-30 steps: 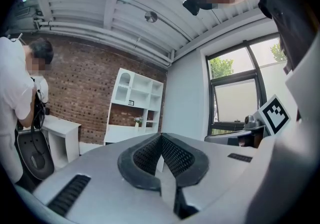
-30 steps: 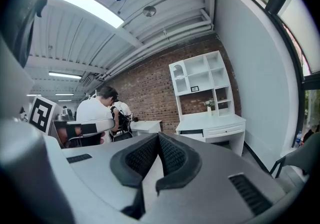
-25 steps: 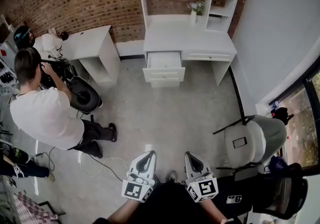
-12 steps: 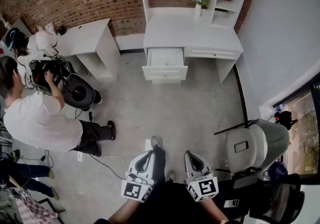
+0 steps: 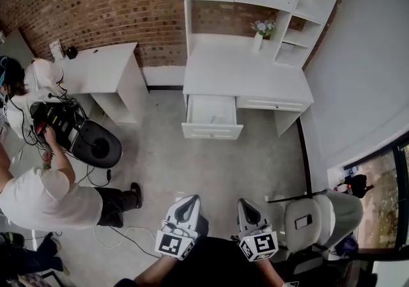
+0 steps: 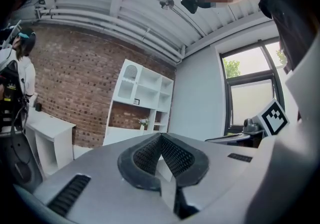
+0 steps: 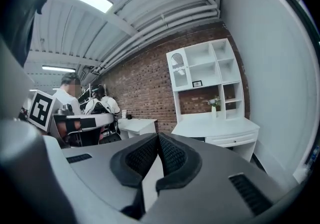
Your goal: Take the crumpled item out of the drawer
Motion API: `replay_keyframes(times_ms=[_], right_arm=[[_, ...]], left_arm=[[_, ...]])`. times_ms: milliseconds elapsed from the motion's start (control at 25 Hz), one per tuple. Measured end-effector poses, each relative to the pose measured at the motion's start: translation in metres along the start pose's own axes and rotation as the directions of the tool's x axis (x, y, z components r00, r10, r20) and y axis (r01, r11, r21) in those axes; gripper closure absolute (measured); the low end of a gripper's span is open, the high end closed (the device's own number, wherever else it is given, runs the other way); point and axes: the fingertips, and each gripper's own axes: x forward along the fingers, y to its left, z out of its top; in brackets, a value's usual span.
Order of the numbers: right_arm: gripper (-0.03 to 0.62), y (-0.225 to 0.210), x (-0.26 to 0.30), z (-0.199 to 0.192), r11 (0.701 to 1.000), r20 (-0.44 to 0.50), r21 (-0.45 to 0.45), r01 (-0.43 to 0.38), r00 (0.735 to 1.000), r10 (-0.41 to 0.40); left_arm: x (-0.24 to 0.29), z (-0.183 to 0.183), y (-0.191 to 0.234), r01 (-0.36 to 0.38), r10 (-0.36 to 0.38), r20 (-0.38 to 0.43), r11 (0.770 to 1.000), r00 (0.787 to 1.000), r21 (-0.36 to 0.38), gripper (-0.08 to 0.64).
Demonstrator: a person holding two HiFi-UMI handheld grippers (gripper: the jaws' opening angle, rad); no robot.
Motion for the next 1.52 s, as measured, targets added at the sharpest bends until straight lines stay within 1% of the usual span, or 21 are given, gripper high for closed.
replay_keyframes(times_ms=[160,280,440,560,680,760,840,1040,1120,1200,1320,1440,1520], right_arm=[[0.58,-0.015,0.067,0.016,1.0,-0.003,0.01,0.017,1.0,-0.017],[0.58,-0.023,0.112,0.025,1.0,-0.002,0.005,0.023,1.0,-0.023],[0.58,-0.032,0.158,0.031,1.0,-0.014,0.008,0.011,1.0,-0.011],[0.58,-0.048,0.2,0.036,1.0,-0.018,0.0,0.009,1.0,-0.009],[0.58,-0.071,0.239,0.035,1.0,-0.024,-0.012,0.003,1.0,-0.004],[0.58,-0.088,0.267,0.033,1.0,-0.032,-0.023,0.003,0.999,-0.003],[0.58,-0.109,0.299,0.028,1.0,-0.059,-0.016,0.003,0.998,-0.004],[0.58,-0.163,0.386,0.019,1.0,-0.134,0.018,-0.007,0.991,0.009],[0.58,-0.186,0.43,0.013,1.0,-0.173,0.026,-0.011,0.985,0.015],[0.58,-0.209,0.478,-0.003,0.999,-0.239,0.035,-0.01,0.971,0.018],[0.58,-0.24,0.54,-0.043,0.998,-0.363,0.055,-0.008,0.931,0.027],[0.578,-0.264,0.574,-0.094,0.999,-0.456,0.048,-0.014,0.889,0.034],[0.536,-0.275,0.585,-0.129,0.999,-0.523,0.035,-0.035,0.851,0.049]], left_arm=[[0.04,0.017,0.05,0.015,-0.015,0.012,1.0,1.0,-0.023,0.537],[0.064,0.018,0.082,0.018,-0.018,0.0,1.0,1.0,-0.011,0.537],[0.085,0.016,0.109,0.014,-0.015,-0.014,1.0,1.0,-0.026,0.537],[0.109,0.014,0.131,0.008,-0.008,-0.015,0.999,1.0,-0.038,0.537],[0.134,0.011,0.149,-0.013,0.012,-0.017,0.998,1.0,-0.056,0.537],[0.15,0.003,0.162,-0.032,0.03,-0.028,0.997,0.999,-0.072,0.537],[0.172,-0.002,0.176,-0.048,0.044,-0.045,0.996,0.998,-0.076,0.537],[0.248,0.013,0.214,-0.059,0.057,-0.042,0.997,0.997,-0.046,0.537],[0.286,0.019,0.237,-0.072,0.07,-0.045,0.996,0.997,-0.058,0.537],[0.329,0.024,0.263,-0.089,0.084,-0.057,0.991,0.995,-0.098,0.537],[0.384,0.027,0.293,-0.105,0.096,-0.078,0.986,0.992,-0.13,0.537],[0.413,0.019,0.3,-0.114,0.103,-0.089,0.984,0.991,-0.138,0.537],[0.425,0.013,0.299,-0.124,0.11,-0.1,0.982,0.989,-0.143,0.537]])
